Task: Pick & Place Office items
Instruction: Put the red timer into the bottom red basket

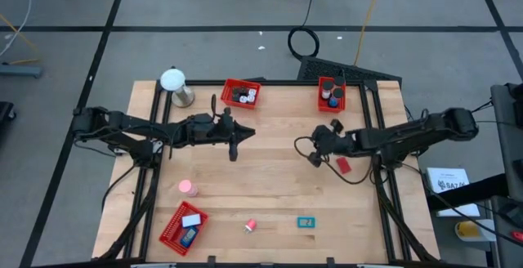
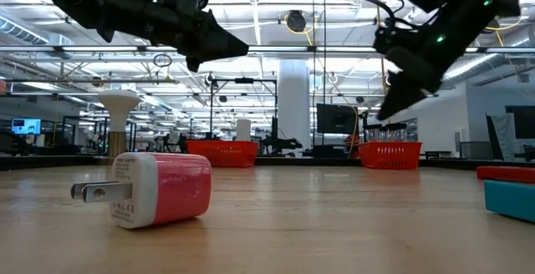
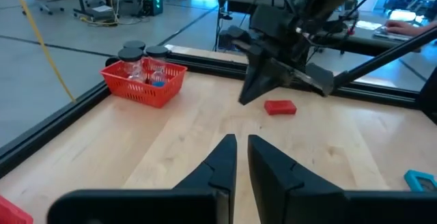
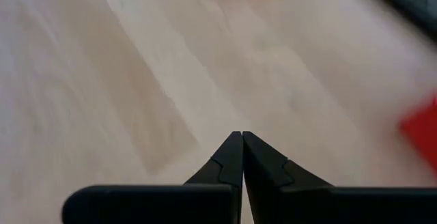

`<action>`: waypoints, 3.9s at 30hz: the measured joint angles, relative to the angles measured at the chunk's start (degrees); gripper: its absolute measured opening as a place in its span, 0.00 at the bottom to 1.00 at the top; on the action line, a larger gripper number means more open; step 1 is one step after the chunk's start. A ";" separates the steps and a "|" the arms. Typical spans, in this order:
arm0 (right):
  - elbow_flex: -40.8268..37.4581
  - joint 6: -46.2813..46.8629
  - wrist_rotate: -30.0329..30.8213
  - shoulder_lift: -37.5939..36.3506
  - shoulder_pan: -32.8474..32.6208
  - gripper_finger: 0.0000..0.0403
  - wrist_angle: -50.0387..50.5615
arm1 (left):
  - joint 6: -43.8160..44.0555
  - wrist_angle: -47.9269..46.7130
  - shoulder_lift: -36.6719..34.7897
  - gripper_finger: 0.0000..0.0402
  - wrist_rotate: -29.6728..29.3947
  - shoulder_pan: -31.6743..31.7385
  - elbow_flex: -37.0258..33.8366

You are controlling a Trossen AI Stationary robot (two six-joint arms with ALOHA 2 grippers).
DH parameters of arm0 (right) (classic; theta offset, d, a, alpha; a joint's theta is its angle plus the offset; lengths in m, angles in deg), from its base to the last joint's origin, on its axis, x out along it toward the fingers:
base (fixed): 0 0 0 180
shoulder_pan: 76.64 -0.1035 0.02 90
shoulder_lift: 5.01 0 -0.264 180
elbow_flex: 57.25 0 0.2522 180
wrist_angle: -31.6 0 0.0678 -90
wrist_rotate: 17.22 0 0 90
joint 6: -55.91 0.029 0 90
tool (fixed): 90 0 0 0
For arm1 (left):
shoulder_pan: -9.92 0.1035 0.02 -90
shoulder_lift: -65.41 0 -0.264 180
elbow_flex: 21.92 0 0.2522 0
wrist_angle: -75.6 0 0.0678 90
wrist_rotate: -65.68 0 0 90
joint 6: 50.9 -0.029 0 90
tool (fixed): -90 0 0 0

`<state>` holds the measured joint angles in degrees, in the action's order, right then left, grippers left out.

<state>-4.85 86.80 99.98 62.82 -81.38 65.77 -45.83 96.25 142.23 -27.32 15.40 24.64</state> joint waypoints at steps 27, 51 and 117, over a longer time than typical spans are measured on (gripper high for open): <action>-5.38 42.45 -12.35 -0.12 -11.51 0.56 29.52 | -0.32 0.07 0.00 0.10 0.07 0.00 0.07; -7.19 32.66 -16.80 1.18 -11.42 0.37 21.16 | -0.32 0.07 0.00 0.10 0.11 0.00 0.09; 17.86 -12.10 -23.83 32.32 -1.70 0.38 -12.52 | -0.34 0.11 0.02 0.10 0.07 0.00 0.09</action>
<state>13.00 74.70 76.15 95.14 -83.07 53.24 -46.17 96.36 142.25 -27.26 15.40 24.73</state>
